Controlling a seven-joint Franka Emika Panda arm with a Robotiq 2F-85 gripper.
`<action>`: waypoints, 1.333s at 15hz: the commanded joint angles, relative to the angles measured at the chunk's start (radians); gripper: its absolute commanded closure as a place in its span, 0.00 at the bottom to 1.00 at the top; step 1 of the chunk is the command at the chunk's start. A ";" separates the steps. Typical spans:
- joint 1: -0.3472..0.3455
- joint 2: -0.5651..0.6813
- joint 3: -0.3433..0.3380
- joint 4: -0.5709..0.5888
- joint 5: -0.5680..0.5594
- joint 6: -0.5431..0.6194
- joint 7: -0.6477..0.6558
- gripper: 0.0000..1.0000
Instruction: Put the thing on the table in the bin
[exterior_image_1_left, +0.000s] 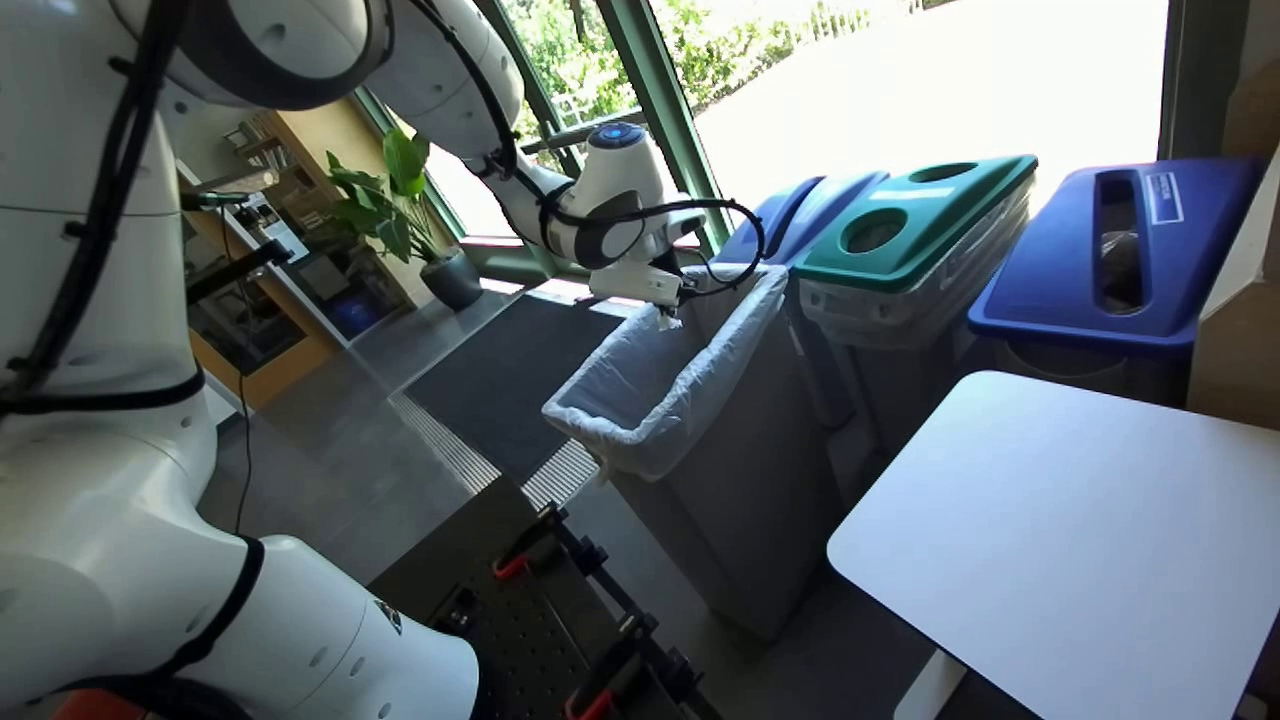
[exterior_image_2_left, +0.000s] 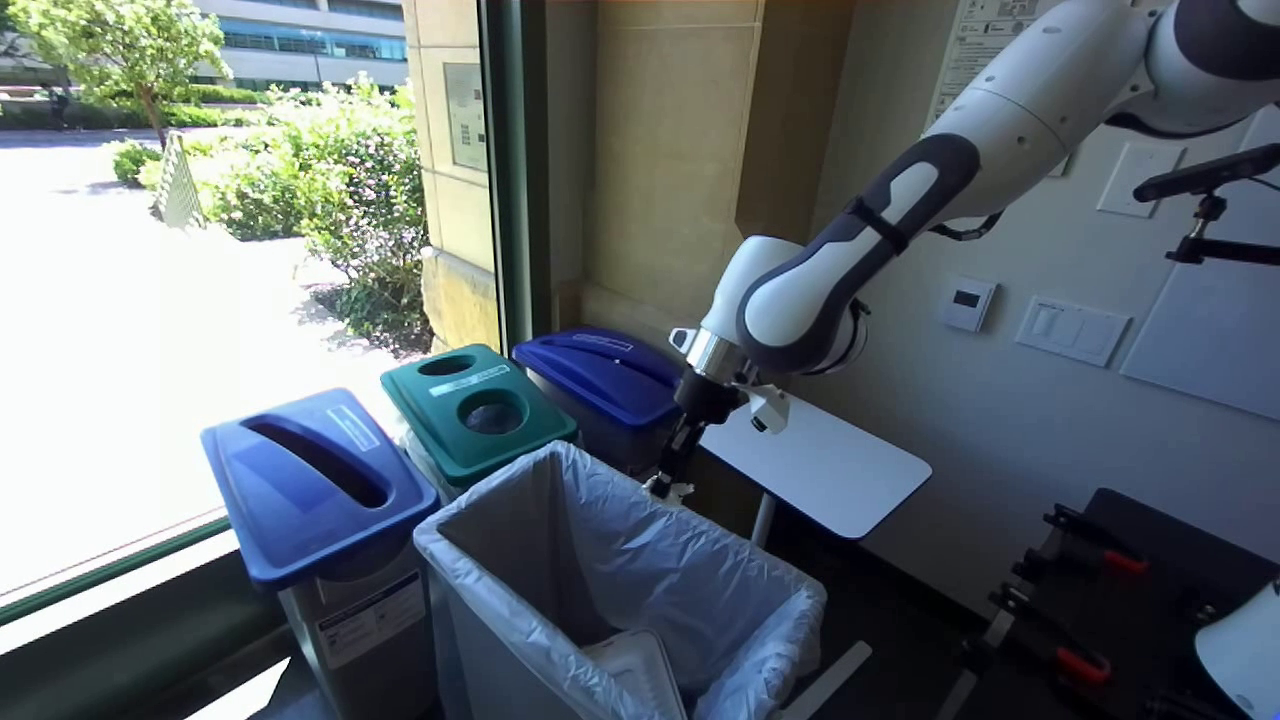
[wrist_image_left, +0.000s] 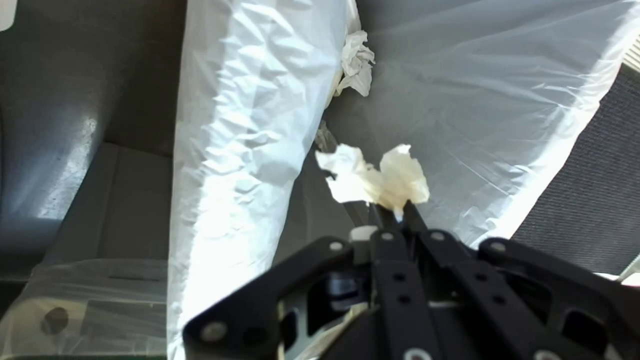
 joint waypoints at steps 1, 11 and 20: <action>0.035 0.010 0.002 0.036 -0.018 0.030 0.000 0.99; 0.131 0.003 -0.052 0.076 -0.102 0.006 0.004 0.16; -0.053 -0.012 0.123 0.061 -0.070 -0.046 -0.153 0.00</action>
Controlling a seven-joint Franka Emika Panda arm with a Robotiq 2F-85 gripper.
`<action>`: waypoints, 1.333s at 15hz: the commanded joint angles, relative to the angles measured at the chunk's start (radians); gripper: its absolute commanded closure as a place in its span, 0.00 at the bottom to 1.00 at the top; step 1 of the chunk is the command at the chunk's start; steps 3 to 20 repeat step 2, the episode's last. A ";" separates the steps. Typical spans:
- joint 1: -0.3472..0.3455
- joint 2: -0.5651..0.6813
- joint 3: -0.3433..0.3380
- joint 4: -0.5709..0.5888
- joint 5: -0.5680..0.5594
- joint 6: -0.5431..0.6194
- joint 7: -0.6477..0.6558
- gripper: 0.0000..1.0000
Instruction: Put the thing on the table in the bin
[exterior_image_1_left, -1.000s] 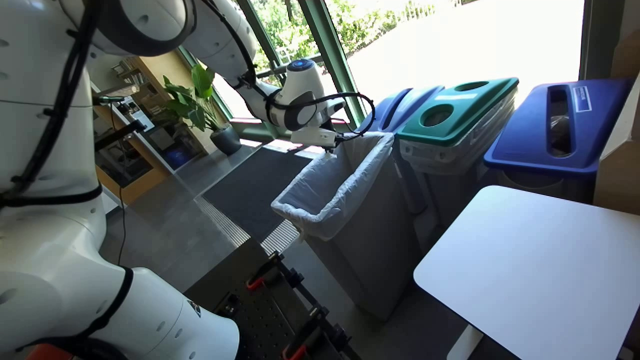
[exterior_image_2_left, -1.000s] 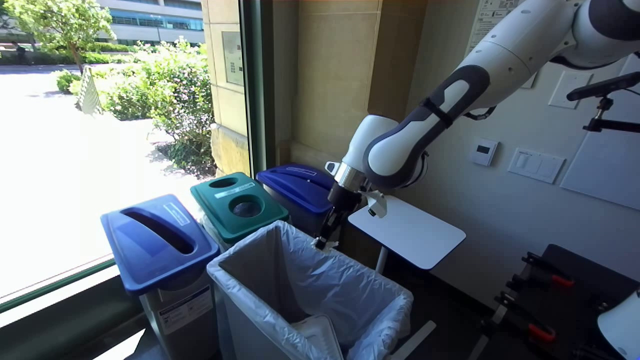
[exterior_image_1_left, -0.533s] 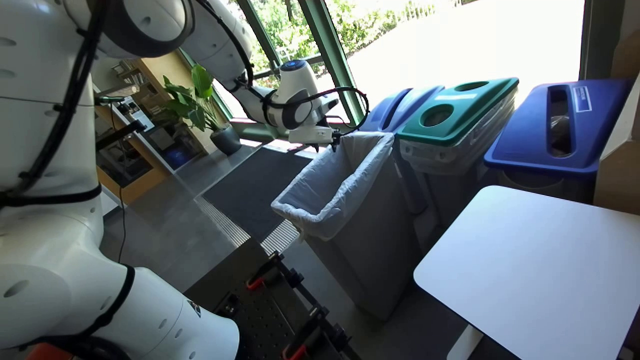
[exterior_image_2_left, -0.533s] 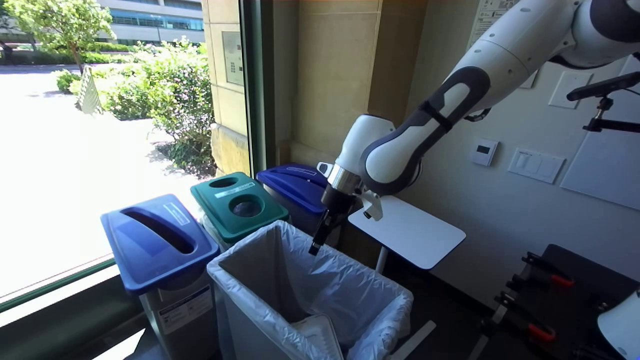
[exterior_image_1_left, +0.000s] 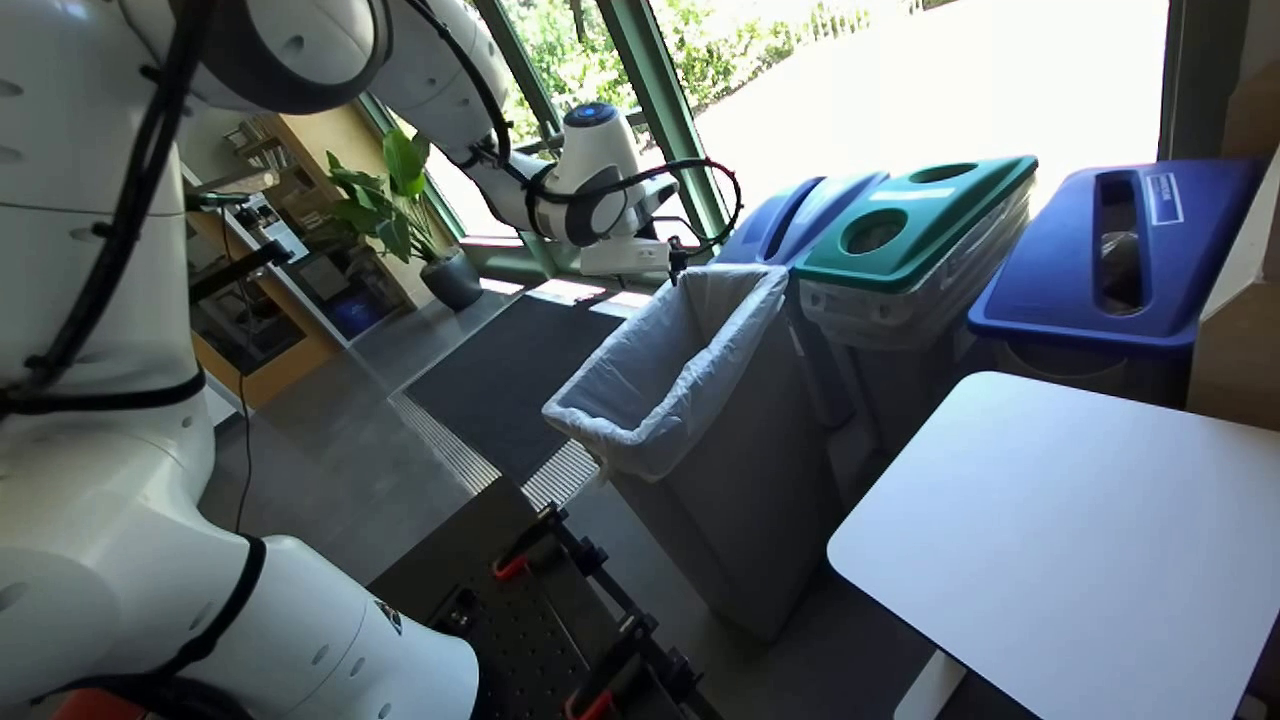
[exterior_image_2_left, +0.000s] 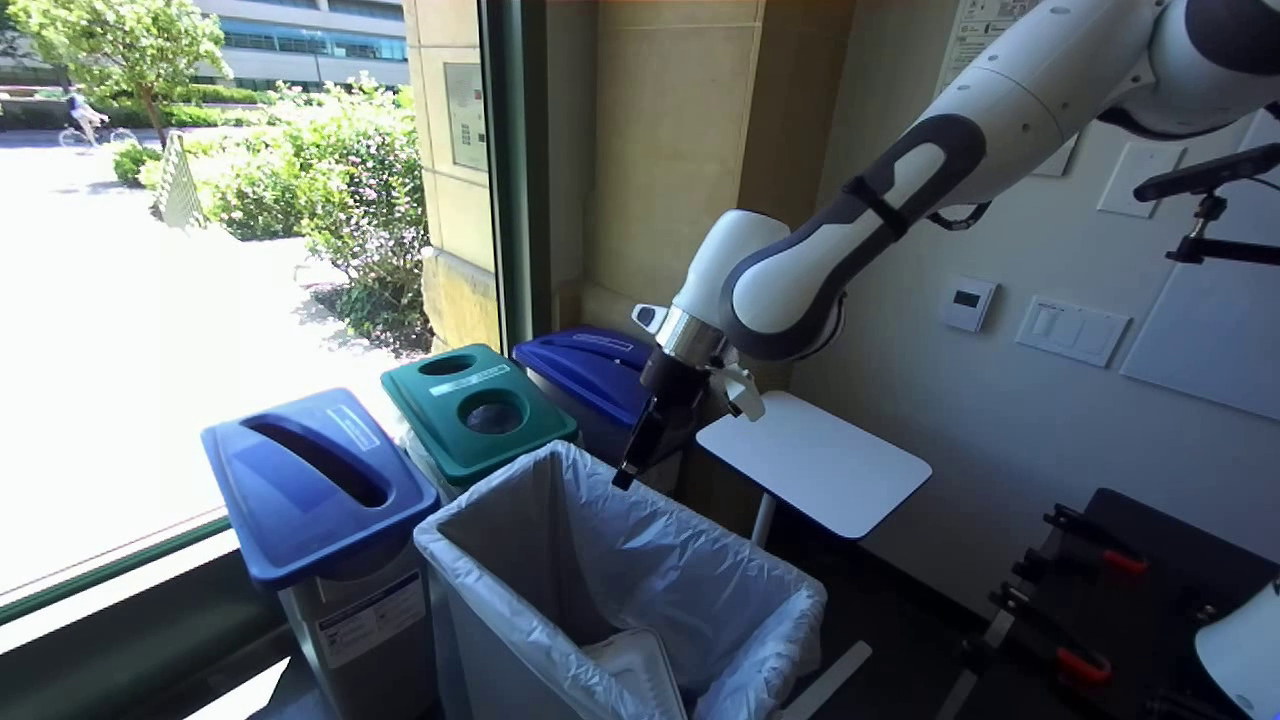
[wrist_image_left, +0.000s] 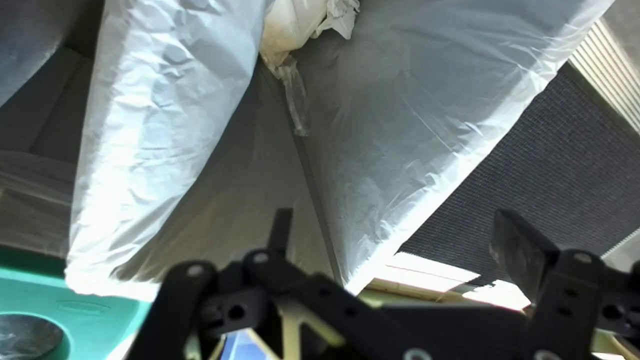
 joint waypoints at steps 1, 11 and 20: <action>-0.099 -0.014 0.090 -0.010 0.018 -0.047 -0.095 0.00; -0.113 -0.013 0.101 -0.009 0.015 -0.052 -0.106 0.00; -0.113 -0.013 0.101 -0.009 0.015 -0.052 -0.106 0.00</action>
